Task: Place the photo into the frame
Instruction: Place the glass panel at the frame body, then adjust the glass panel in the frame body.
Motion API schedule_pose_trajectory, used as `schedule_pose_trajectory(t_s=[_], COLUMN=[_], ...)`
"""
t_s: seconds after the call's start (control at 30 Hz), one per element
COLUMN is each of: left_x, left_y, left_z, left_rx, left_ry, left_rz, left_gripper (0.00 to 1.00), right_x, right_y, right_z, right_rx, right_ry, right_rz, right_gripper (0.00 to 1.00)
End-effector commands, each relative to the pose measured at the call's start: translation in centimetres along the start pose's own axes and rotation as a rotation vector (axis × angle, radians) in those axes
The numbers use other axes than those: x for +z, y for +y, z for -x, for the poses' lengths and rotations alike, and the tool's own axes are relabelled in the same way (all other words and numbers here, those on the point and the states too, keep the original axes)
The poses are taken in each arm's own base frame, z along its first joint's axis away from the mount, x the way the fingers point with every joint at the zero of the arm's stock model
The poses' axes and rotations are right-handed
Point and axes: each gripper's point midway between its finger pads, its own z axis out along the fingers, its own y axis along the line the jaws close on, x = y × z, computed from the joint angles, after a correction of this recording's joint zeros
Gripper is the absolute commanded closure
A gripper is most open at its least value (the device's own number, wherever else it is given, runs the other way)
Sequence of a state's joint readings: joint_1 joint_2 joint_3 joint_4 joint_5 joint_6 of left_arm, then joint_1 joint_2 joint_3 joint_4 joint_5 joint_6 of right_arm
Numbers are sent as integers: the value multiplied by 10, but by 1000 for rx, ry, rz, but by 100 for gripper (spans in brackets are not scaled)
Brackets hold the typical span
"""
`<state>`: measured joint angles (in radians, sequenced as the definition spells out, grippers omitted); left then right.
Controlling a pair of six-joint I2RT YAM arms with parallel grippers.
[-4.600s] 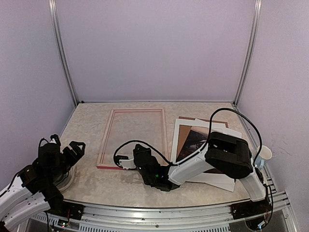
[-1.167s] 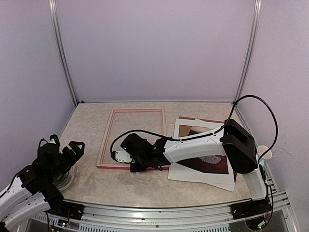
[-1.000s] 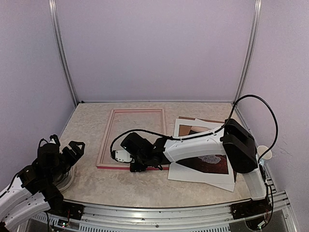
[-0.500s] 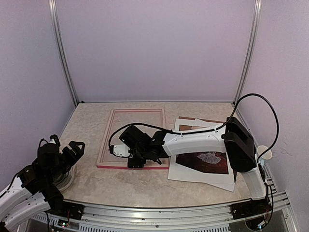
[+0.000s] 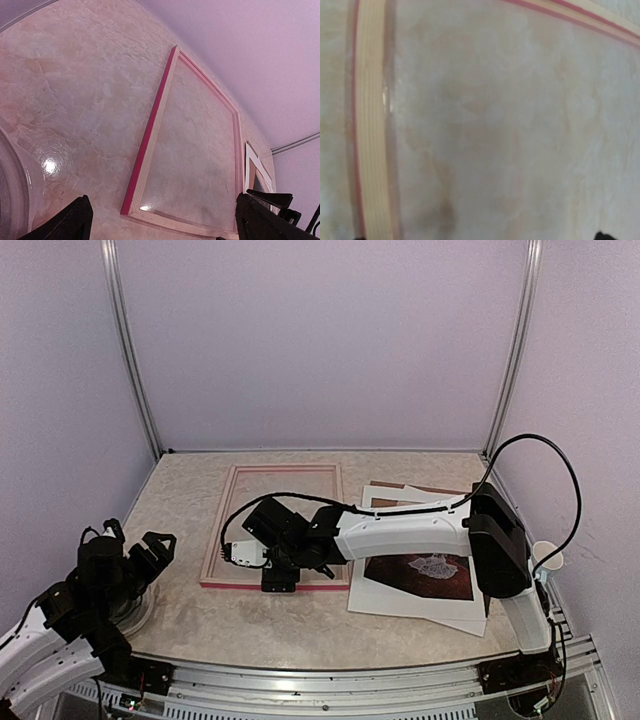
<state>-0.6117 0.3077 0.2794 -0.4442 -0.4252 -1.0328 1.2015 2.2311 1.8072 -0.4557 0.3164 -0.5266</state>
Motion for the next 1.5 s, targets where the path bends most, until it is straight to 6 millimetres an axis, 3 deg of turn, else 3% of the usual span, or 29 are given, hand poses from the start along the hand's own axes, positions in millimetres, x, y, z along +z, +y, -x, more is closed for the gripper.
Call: schedule_pose_trajectory(t_s=[0.0,0.3,0.43,0.73,0.87,1.03,1.27,1.47], left_x=[-2,-2,0,24,30,30,24,20], left_y=[-3,-8,-19,-38,-40,-39,-31,-28], left_z=[4,9,18,25,24,22,22,22], left_rx=[-8,-3,6,65,58,51,39,28], left_ry=[-5,-25,-56,-83,-94,-91,-92,-93], left_rz=[-5,-15,-32,1,-3,-8,-6,-6], left_gripper=[1,1,1,1,1,1,1,1], right_x=[-14,-36,-42,-30,-19,6,54,78], right_y=[-19,-118,-159,-218,-245,-267,-272,-262], right_z=[-1,-60,-96,-176,-203,-232,-271,-275], right_rx=[66,550,824,1167,1217,1232,1275,1257], right_ry=[10,98,103,96,101,159,185,184], right_rz=[-73,-239,-285,-438,-505,-547,-515,-461], right_gripper=[1,1,1,4,5,5,7,7])
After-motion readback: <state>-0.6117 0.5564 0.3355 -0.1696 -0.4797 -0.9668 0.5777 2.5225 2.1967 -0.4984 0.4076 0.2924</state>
